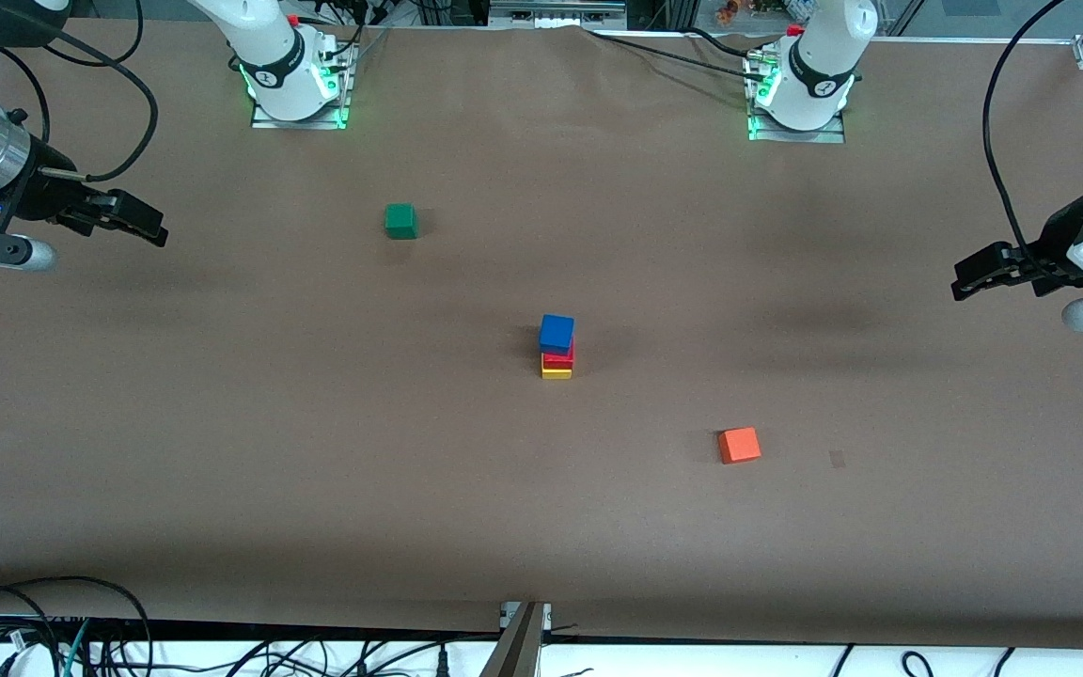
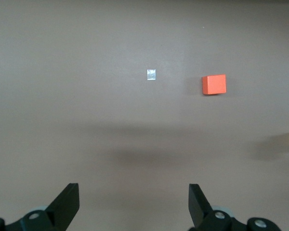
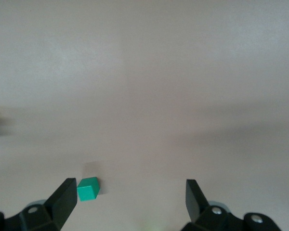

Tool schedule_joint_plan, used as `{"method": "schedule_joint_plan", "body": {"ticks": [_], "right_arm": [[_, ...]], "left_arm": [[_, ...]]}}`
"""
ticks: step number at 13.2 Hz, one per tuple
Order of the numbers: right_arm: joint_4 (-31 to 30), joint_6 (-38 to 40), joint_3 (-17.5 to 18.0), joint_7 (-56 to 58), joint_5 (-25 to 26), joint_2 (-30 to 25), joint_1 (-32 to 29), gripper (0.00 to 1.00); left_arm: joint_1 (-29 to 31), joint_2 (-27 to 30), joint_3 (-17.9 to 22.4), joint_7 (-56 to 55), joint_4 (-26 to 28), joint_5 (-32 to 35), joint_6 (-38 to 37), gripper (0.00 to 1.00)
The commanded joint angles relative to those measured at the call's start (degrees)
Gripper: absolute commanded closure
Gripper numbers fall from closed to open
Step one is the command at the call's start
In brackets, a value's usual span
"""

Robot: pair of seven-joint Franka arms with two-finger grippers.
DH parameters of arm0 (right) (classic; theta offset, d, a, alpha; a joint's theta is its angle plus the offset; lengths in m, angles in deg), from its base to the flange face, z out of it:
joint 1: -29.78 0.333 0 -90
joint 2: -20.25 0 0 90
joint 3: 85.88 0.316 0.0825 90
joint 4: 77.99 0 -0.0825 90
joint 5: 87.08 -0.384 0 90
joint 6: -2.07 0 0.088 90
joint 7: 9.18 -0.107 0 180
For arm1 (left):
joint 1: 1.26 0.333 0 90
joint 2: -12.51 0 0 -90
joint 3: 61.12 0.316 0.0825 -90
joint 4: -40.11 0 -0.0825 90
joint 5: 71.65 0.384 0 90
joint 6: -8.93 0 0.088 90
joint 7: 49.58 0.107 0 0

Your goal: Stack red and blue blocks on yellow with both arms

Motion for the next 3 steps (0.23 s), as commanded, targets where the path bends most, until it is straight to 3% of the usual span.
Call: {"method": "schedule_joint_plan", "body": {"ticks": [1,3], "right_arm": [[-0.16,-0.80,1.20,1.59,0.54,-0.63,-1.35,0.00],[0.72,-0.54,1.20,1.59,0.54,-0.28,-1.00,0.00]], "left_arm": [[0.04,-0.52,-0.11,0.79,-1.29,0.65,-0.38,0.00],[0.13,-0.52,-0.11,0.79,-1.20,0.56,-0.38,0.00]]}}
